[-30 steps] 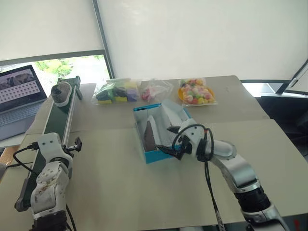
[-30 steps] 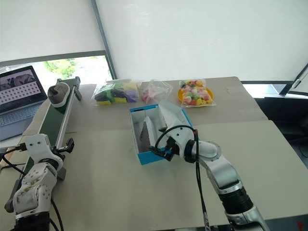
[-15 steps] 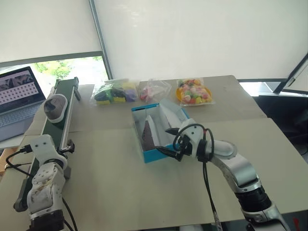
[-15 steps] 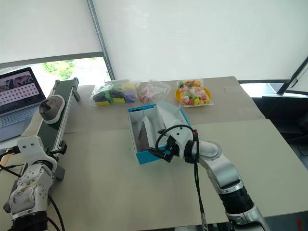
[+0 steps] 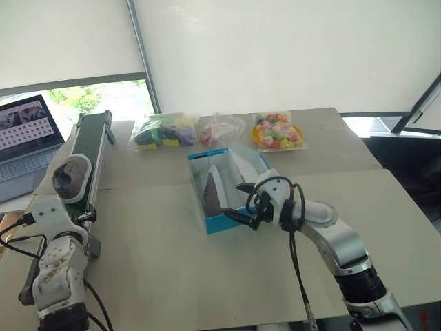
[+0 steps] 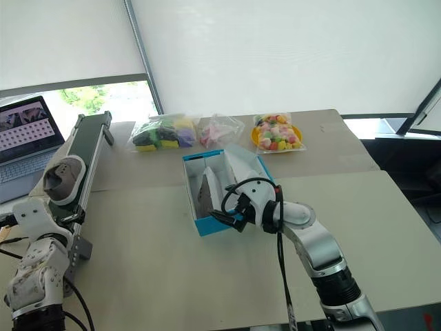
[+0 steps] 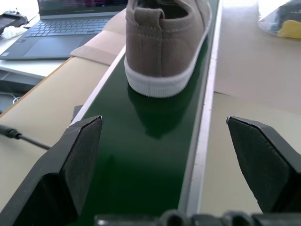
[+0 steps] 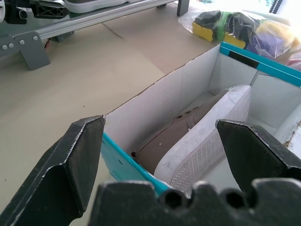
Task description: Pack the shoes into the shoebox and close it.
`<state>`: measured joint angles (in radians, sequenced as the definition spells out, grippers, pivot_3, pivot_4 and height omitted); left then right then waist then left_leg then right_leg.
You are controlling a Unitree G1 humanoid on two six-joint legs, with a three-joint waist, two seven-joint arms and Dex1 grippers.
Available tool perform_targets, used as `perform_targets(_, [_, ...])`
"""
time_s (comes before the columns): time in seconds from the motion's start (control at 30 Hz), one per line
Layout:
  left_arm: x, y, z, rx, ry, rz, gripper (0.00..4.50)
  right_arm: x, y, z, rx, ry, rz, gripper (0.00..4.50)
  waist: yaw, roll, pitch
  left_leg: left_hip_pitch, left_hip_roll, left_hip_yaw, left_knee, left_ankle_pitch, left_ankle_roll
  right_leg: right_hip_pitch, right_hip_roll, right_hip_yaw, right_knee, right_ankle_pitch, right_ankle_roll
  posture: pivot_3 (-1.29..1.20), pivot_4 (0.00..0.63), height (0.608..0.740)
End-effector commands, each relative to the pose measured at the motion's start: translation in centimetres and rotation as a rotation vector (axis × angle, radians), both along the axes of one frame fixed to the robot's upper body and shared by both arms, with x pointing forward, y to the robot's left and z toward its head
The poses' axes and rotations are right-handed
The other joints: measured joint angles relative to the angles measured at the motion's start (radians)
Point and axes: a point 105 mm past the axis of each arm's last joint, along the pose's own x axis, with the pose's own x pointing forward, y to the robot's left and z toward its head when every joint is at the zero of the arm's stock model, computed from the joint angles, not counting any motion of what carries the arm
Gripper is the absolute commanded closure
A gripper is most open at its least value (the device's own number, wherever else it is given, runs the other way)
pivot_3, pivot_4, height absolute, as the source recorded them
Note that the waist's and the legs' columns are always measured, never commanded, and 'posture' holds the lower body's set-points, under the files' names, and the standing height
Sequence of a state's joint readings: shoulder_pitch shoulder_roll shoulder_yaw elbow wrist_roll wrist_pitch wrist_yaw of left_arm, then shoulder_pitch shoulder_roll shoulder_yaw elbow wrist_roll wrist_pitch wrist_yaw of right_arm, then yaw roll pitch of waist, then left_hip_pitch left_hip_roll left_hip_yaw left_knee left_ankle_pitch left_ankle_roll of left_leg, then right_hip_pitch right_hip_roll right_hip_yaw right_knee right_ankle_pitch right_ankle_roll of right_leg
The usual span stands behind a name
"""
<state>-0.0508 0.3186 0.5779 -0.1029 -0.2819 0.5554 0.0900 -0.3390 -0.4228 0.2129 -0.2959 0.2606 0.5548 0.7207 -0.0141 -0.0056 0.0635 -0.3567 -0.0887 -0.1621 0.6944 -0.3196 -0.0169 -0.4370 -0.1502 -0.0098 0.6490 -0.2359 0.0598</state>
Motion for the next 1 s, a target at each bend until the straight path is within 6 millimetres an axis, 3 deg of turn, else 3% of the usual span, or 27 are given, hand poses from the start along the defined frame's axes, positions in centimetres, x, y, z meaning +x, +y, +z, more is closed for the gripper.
perform_targets(0.03, [-0.6,0.8,0.4,-0.006,-0.017,0.047,0.0,0.0,0.1,1.9,0.048,-0.043,0.006,0.02,0.0,0.0,0.0,0.0,0.0,0.0,0.0,0.0,0.0,0.0,0.0,0.0,0.0,0.0,0.0,0.0,0.15,0.646])
perform_targets(0.2, [-0.2,0.3,0.2,-0.037,-0.025,0.03,0.0,0.1,0.1,2.4,0.07,-0.042,0.0,0.02,0.001,0.0,0.0,0.0,0.0,0.0,0.0,0.0,0.0,0.0,0.0,0.0,0.0,0.0,0.0,0.0,0.15,0.646])
perform_targets(0.3, [0.5,-0.6,0.8,-0.045,-0.067,-0.013,0.64,0.2,0.0,2.7,0.078,-0.045,-0.008,0.0,0.001,0.0,0.0,0.0,0.0,0.0,0.0,0.0,0.0,0.0,0.0,0.0,0.0,0.0,0.0,0.0,0.15,0.646])
perform_targets(0.43, [1.1,-1.1,1.0,-0.097,-0.09,-0.021,1.83,0.7,-0.2,3.3,0.096,-0.052,-0.025,0.0,0.009,0.001,-0.001,0.0,0.0,0.0,0.0,0.0,0.0,0.0,0.0,0.0,0.0,0.0,0.0,0.0,0.15,0.646])
perform_targets(0.57, [1.6,-1.1,1.4,-0.102,-0.103,-0.02,2.5,1.0,-0.3,4.0,0.111,-0.061,-0.034,0.0,0.021,0.001,-0.001,0.0,0.0,-0.001,0.0,0.0,0.0,0.001,0.0,-0.001,0.0,0.0,0.0,0.0,0.15,0.646])
perform_targets(0.73, [2.2,-2.3,2.2,-0.096,-0.149,-0.063,2.5,1.2,-0.4,4.1,0.112,-0.061,-0.046,0.0,0.024,0.001,-0.001,0.0,0.0,0.0,0.0,0.0,-0.001,0.001,0.001,-0.001,0.001,0.0,0.0,0.0,0.15,0.646])
perform_targets(0.9, [3.0,-4.3,5.3,0.003,-0.28,-0.127,2.5,1.6,-0.4,4.3,0.132,-0.055,-0.066,0.0,0.024,0.0,-0.001,-0.002,0.0,-0.001,0.001,0.001,-0.001,0.0,0.0,0.0,0.001,0.0,0.0,0.0,0.15,0.646])
perform_targets(1.0, [3.7,-6.3,7.2,-0.007,-0.381,-0.195,2.5,2.9,-0.8,4.9,0.219,0.01,-0.138,0.0,0.021,0.0,-0.001,-0.002,0.0,0.0,0.001,0.001,-0.001,0.0,-0.001,0.0,0.001,0.001,-0.001,0.0,0.15,0.646])
